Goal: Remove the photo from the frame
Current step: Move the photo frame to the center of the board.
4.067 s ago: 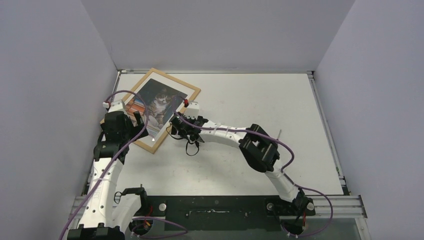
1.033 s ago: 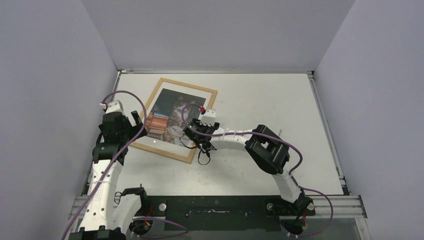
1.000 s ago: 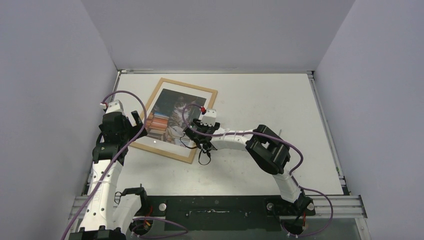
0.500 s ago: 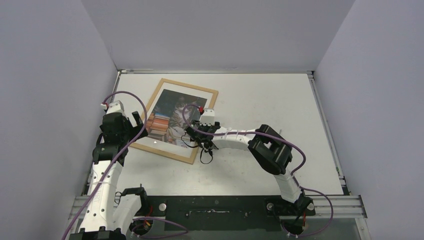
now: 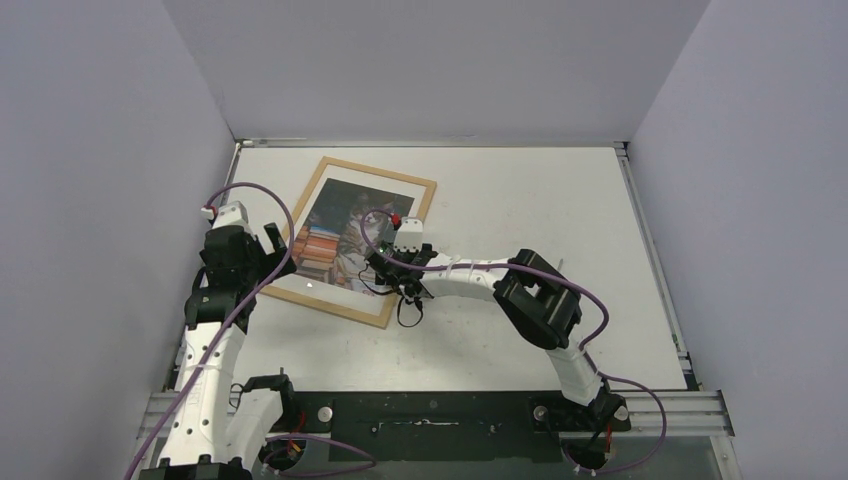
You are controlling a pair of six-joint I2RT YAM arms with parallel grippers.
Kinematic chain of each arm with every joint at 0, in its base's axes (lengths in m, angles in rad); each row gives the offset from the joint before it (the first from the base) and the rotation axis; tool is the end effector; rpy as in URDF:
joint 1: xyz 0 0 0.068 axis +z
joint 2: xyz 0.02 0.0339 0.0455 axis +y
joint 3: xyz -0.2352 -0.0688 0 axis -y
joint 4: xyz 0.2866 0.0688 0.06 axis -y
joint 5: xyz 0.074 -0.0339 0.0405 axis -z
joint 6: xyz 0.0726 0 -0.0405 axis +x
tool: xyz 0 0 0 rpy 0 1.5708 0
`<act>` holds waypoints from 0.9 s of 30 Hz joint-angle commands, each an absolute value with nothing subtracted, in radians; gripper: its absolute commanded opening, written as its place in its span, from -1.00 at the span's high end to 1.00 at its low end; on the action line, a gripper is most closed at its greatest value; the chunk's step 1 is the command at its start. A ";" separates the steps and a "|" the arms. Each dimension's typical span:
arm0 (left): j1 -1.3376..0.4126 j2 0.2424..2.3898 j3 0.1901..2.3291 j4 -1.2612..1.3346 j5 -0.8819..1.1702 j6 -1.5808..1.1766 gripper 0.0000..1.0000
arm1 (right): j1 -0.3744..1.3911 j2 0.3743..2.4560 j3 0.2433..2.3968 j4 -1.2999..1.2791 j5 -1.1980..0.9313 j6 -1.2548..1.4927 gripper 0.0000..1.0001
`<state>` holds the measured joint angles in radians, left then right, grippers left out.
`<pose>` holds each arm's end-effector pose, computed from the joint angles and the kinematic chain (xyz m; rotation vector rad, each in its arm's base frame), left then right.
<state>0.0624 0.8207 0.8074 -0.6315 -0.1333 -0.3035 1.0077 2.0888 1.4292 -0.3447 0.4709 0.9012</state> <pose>0.2626 0.0261 0.2540 -0.4740 2.1575 0.0138 0.2810 0.3834 0.0726 0.0401 2.4359 0.2402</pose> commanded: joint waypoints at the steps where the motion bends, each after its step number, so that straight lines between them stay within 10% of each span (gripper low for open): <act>1: 0.070 0.805 0.811 -0.591 -0.128 -0.305 -0.94 | 1.011 2.143 1.376 -0.469 0.465 0.868 -0.35; 27: 0.070 0.803 0.813 -0.587 -0.105 -0.304 -0.94 | 0.892 1.849 1.097 -0.424 0.469 0.719 -0.32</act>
<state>0.0628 0.8173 0.8074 -0.6304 -0.1177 -0.3035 0.9241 1.8980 1.1584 -0.2817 0.4870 0.8135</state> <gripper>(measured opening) 0.971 0.658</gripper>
